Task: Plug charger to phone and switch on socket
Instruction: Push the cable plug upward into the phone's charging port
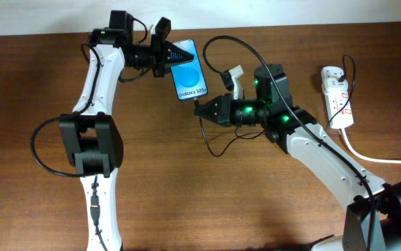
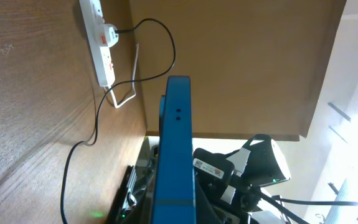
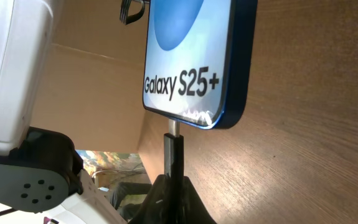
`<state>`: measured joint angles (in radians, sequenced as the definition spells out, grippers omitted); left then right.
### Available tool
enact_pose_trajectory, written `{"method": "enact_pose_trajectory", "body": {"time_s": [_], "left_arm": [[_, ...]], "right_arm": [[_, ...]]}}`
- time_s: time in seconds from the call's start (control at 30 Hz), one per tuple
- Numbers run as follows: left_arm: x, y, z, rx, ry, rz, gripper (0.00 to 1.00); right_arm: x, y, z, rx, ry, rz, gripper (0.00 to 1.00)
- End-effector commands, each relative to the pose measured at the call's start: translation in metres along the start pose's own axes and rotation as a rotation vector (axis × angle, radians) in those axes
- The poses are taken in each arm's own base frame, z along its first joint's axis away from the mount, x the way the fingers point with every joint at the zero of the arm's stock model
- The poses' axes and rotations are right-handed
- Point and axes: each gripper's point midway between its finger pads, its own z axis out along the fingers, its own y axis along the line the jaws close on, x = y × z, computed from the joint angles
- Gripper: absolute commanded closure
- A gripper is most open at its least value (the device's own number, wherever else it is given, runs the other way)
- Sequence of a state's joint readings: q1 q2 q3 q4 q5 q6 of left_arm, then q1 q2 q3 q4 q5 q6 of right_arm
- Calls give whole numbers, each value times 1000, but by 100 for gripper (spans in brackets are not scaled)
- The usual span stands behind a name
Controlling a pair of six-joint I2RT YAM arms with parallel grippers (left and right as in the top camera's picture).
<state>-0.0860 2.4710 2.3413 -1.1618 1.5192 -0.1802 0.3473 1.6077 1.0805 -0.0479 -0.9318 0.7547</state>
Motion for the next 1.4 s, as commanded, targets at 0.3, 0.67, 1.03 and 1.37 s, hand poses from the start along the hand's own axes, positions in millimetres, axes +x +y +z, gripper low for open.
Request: {"method": "enact_pose_trajectory", "body": {"time_s": [0.3,0.67,1.03,1.37], "left_arm": [[4,-17,6,56,22,21,100],[4,-17,6,56,22,21,100],[4,-17,6,56,22,21,100],[6,-17,11,57,34,22,100]], "right_arm": [[1,-2,5,16,-7,-22,96],[1,-2,5,16,-7,-22,96],[2,-7,5,39,-9,-8,96],[-6,-1,4,18,-35,-40,96]]}}
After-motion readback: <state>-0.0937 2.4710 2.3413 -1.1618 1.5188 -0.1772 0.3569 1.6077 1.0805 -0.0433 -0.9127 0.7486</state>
